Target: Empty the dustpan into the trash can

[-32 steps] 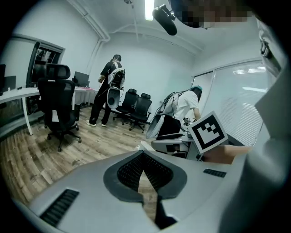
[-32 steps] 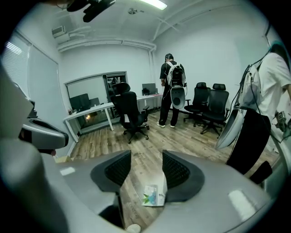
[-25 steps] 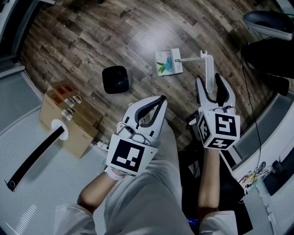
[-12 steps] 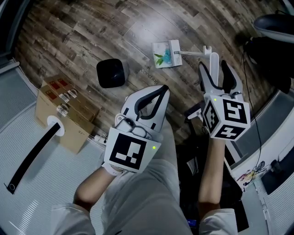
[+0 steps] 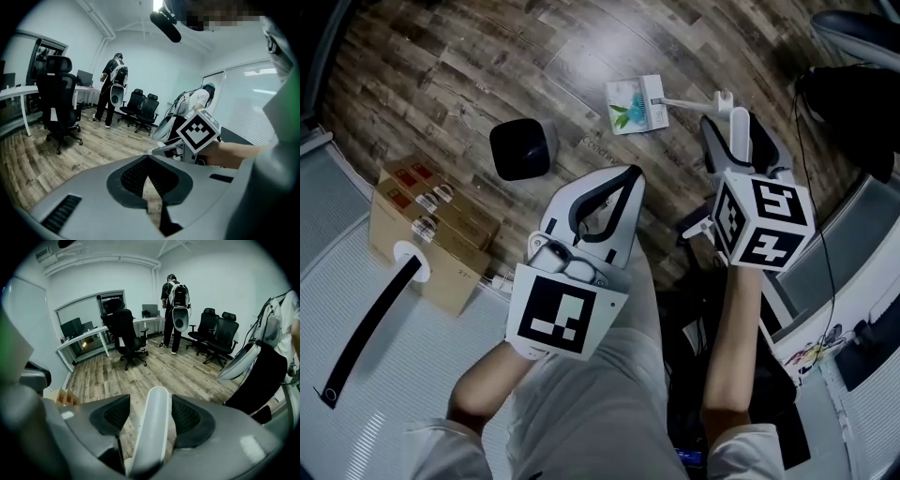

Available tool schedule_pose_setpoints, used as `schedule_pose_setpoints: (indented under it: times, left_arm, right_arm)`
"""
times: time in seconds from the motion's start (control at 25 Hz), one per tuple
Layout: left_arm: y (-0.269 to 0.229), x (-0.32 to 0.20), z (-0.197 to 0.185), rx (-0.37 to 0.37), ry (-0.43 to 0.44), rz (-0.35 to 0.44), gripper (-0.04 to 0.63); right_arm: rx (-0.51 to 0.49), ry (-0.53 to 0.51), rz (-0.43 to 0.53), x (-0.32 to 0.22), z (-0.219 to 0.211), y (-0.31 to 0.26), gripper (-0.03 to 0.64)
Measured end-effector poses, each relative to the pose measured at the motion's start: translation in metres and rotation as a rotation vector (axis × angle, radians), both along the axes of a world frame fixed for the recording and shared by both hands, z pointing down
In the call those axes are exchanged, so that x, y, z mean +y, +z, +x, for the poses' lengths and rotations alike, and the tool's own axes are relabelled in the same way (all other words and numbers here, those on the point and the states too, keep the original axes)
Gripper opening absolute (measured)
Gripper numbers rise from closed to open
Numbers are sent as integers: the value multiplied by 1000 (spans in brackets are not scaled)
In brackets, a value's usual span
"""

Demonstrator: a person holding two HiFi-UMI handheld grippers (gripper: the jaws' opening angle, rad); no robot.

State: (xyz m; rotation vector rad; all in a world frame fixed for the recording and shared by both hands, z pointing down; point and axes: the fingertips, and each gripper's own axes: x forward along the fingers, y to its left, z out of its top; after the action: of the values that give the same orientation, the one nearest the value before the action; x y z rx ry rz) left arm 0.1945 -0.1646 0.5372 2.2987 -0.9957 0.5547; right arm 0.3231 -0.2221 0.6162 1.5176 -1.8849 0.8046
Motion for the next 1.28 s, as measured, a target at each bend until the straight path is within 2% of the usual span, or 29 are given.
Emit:
schedule_pose_setpoints:
  times: [0.16,0.32,0.84,1.28]
  left_arm:
    - [6,-3,-4,3,1,-3,8]
    - [10,-1,-6,2,9,-9,8]
    - [18,12,-19,0,27,-18,8]
    - [10,28,-38,3,21,-4,8]
  right_arm:
    - [17,18,-36,-4,1,9,281]
    - [25,77,-74,-4,5,15,128]
    - [86,103,-50,7,-9,15,126]
    - [80,161,-27,37,-11,-2,126]
